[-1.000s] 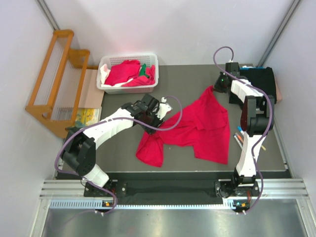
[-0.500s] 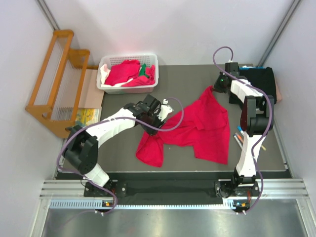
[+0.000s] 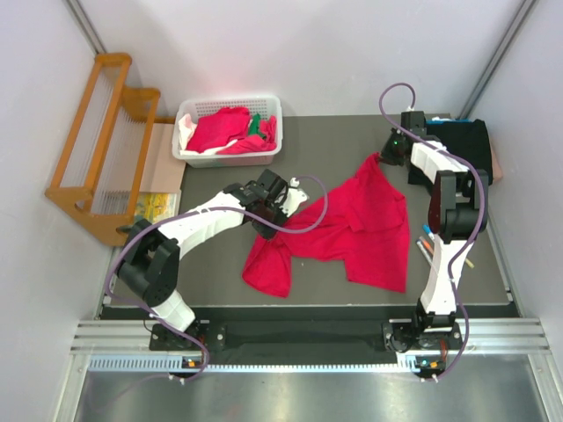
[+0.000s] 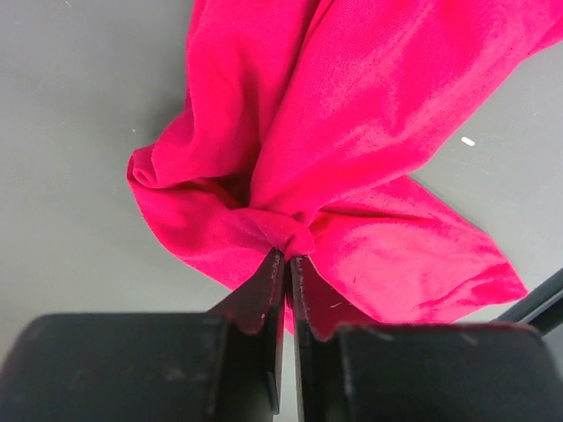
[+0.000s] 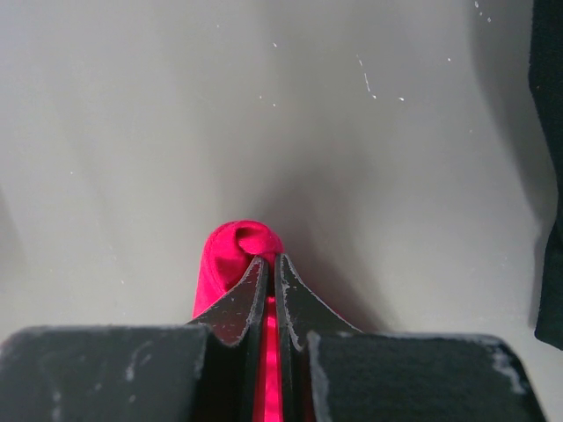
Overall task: Fold and stack the t-shirts
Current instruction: Flatten the tshirt out
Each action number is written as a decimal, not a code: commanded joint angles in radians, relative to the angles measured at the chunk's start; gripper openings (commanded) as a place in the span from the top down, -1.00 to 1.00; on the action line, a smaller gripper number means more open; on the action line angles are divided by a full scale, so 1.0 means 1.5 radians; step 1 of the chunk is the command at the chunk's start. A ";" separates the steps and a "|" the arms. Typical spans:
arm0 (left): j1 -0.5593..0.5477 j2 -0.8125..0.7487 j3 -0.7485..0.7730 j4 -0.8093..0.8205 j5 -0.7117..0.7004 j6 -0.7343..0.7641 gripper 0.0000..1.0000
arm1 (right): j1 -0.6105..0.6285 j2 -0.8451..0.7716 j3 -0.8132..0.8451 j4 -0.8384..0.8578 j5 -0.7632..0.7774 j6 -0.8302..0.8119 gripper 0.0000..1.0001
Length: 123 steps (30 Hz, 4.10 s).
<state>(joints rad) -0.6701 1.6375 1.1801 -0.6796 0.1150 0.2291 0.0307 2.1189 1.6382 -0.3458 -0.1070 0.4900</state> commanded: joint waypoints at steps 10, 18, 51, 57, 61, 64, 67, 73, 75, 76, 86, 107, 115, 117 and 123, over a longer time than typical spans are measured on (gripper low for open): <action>0.059 -0.048 0.078 0.027 -0.062 0.025 0.97 | 0.006 -0.053 0.029 0.001 -0.003 -0.006 1.00; 0.243 -0.068 0.317 -0.049 -0.005 0.024 0.94 | 0.006 -0.226 -0.032 0.037 -0.025 0.021 1.00; 0.261 -0.431 0.630 -0.360 0.067 0.051 0.73 | 0.113 -1.077 -0.054 -0.253 0.175 -0.011 1.00; 0.261 -0.502 0.363 -0.304 0.087 0.041 0.81 | 0.122 -1.069 -0.157 -0.216 0.252 -0.009 1.00; 0.261 -0.511 0.164 -0.259 0.109 0.045 0.89 | 0.123 -1.026 -0.270 -0.168 0.267 0.002 1.00; 0.261 -0.487 0.064 -0.202 0.092 0.063 0.97 | 0.123 -0.979 -0.367 -0.098 0.269 0.020 1.00; 0.261 -0.443 0.006 -0.137 0.061 0.082 1.00 | 0.113 -0.911 -0.454 -0.006 0.266 0.035 1.00; 0.261 -0.333 -0.010 -0.050 0.047 0.094 1.00 | 0.068 -0.680 -0.498 0.117 0.235 0.068 1.00; 0.261 -0.294 0.004 -0.038 0.053 0.089 1.00 | 0.048 -0.626 -0.475 0.146 0.226 0.073 1.00; 0.261 -0.282 0.010 -0.034 0.054 0.087 1.00 | 0.039 -0.579 -0.464 0.148 0.214 0.076 1.00; 0.261 -0.199 0.034 0.015 0.039 0.086 1.00 | -0.007 -0.379 -0.353 0.212 0.180 0.096 1.00; 0.484 0.112 0.193 0.070 0.006 0.128 1.00 | -0.015 -0.224 -0.254 0.200 0.135 0.089 1.00; 0.494 0.125 0.211 0.049 0.048 0.125 1.00 | -0.015 -0.236 -0.259 0.206 0.134 0.086 1.00; 0.493 0.118 0.206 0.041 0.055 0.125 1.00 | -0.014 -0.227 -0.259 0.209 0.132 0.086 1.00; 0.493 0.090 0.185 0.041 0.079 0.124 1.00 | -0.015 -0.187 -0.240 0.215 0.122 0.083 1.00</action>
<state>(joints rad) 0.0658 1.8431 1.4574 -0.6128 0.1905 0.4000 0.0166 1.8202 1.2137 -0.0879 0.0772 0.6212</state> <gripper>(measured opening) 0.012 0.012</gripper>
